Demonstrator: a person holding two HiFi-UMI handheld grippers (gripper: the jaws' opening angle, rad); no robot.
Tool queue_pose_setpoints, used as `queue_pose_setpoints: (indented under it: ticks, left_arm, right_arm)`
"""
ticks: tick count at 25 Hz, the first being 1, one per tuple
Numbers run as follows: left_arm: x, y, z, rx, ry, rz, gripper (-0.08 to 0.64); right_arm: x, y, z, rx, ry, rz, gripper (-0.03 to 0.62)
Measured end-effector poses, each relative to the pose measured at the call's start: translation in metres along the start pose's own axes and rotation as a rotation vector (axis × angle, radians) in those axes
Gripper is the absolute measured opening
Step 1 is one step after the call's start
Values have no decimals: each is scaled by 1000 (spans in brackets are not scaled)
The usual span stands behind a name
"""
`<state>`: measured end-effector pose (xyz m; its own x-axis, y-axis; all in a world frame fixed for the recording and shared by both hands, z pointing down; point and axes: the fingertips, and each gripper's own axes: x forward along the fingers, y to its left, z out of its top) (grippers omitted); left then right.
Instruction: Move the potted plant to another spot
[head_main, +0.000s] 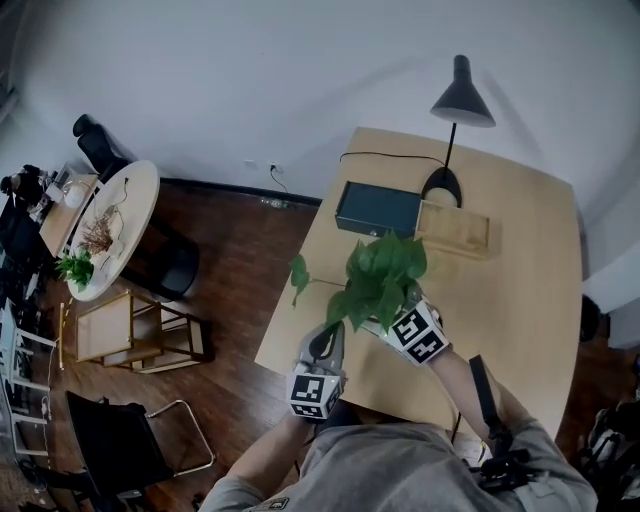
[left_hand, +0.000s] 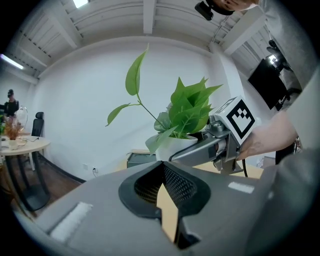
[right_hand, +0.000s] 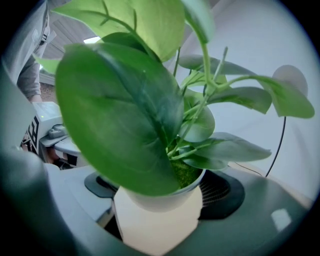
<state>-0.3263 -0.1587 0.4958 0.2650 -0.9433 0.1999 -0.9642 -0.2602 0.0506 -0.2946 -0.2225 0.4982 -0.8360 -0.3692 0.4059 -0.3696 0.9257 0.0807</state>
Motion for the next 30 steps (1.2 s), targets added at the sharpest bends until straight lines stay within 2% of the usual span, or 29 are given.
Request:
queue_pose_setpoints:
  ticks: [8,18,23,30]
  left_arm:
    - [17,64,-10,-14,30,-138,-6]
    - [31,128,-23,-16,77,-230,-6]
    - [32,147,-38,-9,107,-264,-6]
    - [31,170,-59,-3,175,-275,-6]
  right_arm:
    - [61,-1,9,49,57,-95,480]
    - [124,1,10,94,100,-177,480]
    - [150,1,-8,97,133,-218,480]
    - [187,-2,-47,118,167,-256,480]
